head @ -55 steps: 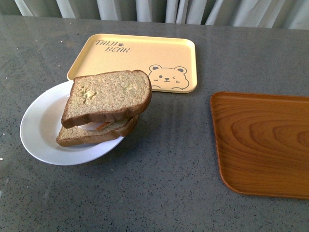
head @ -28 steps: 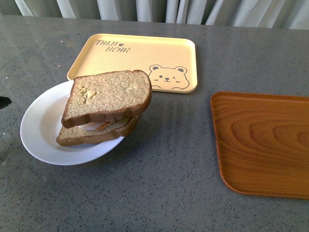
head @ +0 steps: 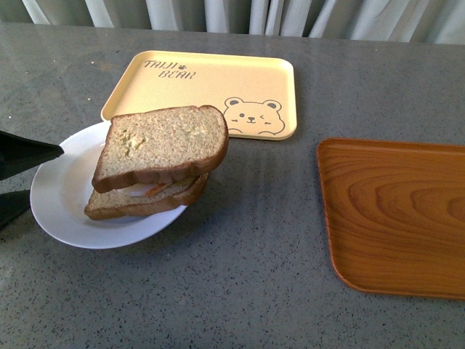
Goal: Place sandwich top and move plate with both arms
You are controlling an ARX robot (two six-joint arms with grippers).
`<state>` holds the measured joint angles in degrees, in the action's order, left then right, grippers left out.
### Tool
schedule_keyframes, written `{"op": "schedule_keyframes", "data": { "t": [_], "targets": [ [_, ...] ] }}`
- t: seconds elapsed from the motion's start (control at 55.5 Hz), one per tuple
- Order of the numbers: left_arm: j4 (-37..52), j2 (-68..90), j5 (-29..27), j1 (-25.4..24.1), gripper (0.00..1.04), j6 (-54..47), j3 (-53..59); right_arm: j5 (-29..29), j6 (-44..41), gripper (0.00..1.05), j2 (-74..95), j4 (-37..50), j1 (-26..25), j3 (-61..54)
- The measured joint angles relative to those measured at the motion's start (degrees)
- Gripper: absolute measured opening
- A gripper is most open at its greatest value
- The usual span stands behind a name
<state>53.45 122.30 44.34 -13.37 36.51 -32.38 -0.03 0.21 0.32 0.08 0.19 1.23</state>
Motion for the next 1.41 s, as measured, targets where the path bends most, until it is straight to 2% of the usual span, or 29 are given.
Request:
{"op": "schedule_keyframes", "data": {
  "t": [0.415,0.649,0.974,1.244,1.407],
  "targets": [
    [-1.2,1.1,-0.2,2.3,0.95,0.8,-2.1,0.0,0.0,0.96,0.0,0.0,0.0,0.0],
    [-1.7,1.9,-0.4,3.2,0.48,0.8,-2.1,0.0,0.0,0.96,0.0,0.0,0.0,0.0],
    [-1.7,1.9,-0.4,3.3,0.03,0.7,-2.1,0.0,0.0,0.96,0.0,0.0,0.0,0.0],
    [-0.6,1.4,0.0,3.1,0.03,1.3,-0.9,0.0,0.0,0.96,0.0,0.0,0.0,0.0],
    [-5.4,-1.6,0.0,3.1,0.03,2.0,-0.5,0.0,0.0,0.96,0.0,0.0,0.0,0.0]
  ]
}}
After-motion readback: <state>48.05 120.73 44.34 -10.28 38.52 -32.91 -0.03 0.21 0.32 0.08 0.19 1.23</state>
